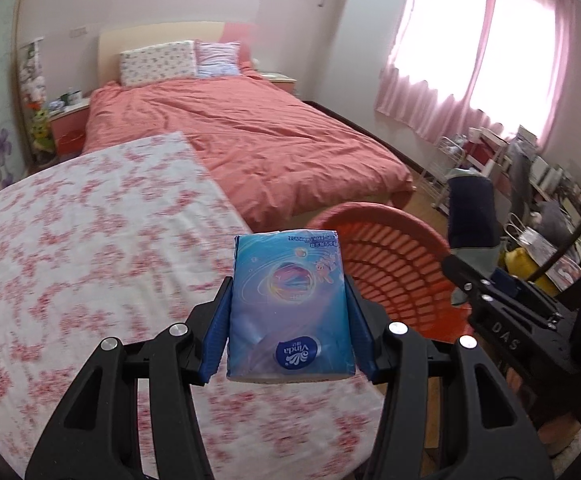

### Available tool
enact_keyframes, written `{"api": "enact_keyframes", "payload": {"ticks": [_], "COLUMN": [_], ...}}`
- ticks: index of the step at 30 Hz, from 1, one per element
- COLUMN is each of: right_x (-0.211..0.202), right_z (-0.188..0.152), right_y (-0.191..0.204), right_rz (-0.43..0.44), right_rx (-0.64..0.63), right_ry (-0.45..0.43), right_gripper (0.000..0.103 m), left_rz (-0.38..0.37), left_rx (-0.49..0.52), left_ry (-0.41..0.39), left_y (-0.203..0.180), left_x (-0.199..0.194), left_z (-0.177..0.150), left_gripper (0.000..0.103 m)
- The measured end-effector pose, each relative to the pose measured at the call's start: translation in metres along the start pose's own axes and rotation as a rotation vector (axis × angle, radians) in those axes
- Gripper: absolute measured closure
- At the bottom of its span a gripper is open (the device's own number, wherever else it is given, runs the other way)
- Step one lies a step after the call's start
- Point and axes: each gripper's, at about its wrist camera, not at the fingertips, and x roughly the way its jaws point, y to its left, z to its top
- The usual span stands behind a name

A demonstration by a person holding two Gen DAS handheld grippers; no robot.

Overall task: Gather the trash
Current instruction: 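Carry the tissue pack and navy sock over the orange basket, then open both tools to drop tissue pack and sock into the basket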

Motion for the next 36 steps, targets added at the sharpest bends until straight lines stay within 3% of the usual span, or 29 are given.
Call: {"api": "enact_keyframes", "payload": {"ticks": [11, 28, 30, 36], "right_x": [0.004, 0.031, 0.033, 0.036], "right_z": [-0.001, 0.003, 0.004, 0.003], "right_y": [-0.041, -0.078, -0.08, -0.083], "right_rz": [-0.016, 0.005, 0.015, 0.016], "right_rx": [0.061, 0.131, 0.137, 0.14], "right_ry": [0.002, 0.026, 0.023, 0.027], "right_gripper": [0.059, 0.058, 0.046, 0.037], "left_rz": [-0.095, -0.132, -0.124, -0.107], "left_rx": [0.055, 0.088, 0.082, 0.06], "left_ry": [0.036, 0.081, 0.09, 0.105], "left_y": [-0.048, -0.079, -0.078, -0.072], "left_x": [0.033, 0.072, 0.077, 0.08], "left_z": [0.002, 0.005, 0.003, 0.0], "left_gripper": [0.051, 0.05, 0.048, 0.038]}}
